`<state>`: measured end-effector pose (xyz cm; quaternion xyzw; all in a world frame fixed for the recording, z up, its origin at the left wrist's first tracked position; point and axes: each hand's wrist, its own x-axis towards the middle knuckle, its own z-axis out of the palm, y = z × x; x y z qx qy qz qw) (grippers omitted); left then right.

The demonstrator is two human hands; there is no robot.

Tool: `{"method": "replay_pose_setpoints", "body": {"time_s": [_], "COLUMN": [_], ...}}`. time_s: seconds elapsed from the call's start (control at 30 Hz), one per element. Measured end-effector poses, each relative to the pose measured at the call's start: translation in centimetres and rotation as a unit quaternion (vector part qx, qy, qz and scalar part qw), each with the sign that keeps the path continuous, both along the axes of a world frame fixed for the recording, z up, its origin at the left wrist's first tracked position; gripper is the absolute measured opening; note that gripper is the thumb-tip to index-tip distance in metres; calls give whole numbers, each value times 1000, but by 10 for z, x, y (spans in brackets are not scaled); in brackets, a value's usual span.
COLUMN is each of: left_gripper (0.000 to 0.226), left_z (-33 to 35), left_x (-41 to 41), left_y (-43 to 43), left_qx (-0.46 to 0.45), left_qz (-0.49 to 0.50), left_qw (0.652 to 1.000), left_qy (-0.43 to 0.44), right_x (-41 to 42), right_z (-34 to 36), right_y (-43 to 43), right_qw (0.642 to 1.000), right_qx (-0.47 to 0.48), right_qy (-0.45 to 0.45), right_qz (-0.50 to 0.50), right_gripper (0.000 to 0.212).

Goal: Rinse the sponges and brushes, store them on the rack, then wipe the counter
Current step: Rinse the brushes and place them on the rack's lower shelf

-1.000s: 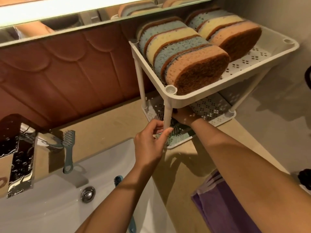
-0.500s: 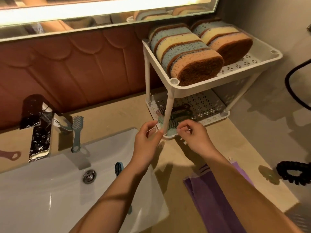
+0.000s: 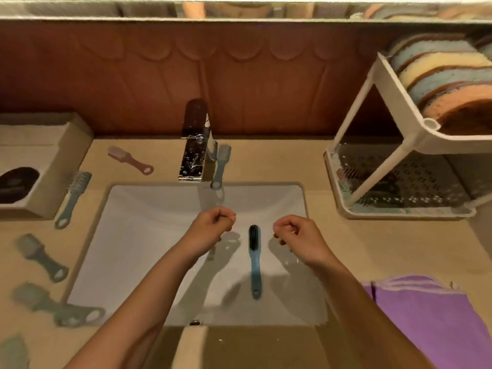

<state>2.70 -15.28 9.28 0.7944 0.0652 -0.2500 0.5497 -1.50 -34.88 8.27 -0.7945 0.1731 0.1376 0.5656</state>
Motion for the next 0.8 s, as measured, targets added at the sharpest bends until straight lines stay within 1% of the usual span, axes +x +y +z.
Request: {"method": "replay_pose_setpoints", "body": {"time_s": [0.1,0.17,0.33,0.37,0.4,0.5,0.57,0.63,0.7,0.8], "left_gripper": [12,12,14,13,13,13,10,8,9,19], "left_z": [-4,-8,-18,-19,-20,-21,-24,-29,-36,-43], "left_x": [-2,-3,0,2,6,24,43,67,94,131], "left_y": [39,59,101,107,113,128,138,147,157,171], "left_qx": [9,5,-7,-9,-9,5,33,77,137,242], "left_qz": [33,53,92,95,100,138,174,199,205,198], "left_qw": [999,998,994,993,993,990,984,977,968,948], "left_qy": [17,33,63,63,62,41,10,-21,-40,-50], "right_x": [24,43,95,104,111,131,143,150,154,154], "right_z": [-7,-9,-21,-24,-25,-29,-33,-36,-39,-36], "right_y": [38,60,111,118,122,131,137,141,143,144], "right_qw": [999,997,997,997,996,982,967,957,958,969], "right_qx": [27,42,-10,-21,-17,60,103,122,111,72], "right_qy": [36,60,70,76,90,160,207,229,228,202], "right_qz": [24,26,26,16,-1,-78,-110,-129,-133,-124], "right_gripper": [9,16,30,33,32,29,29,31,28,32]}}
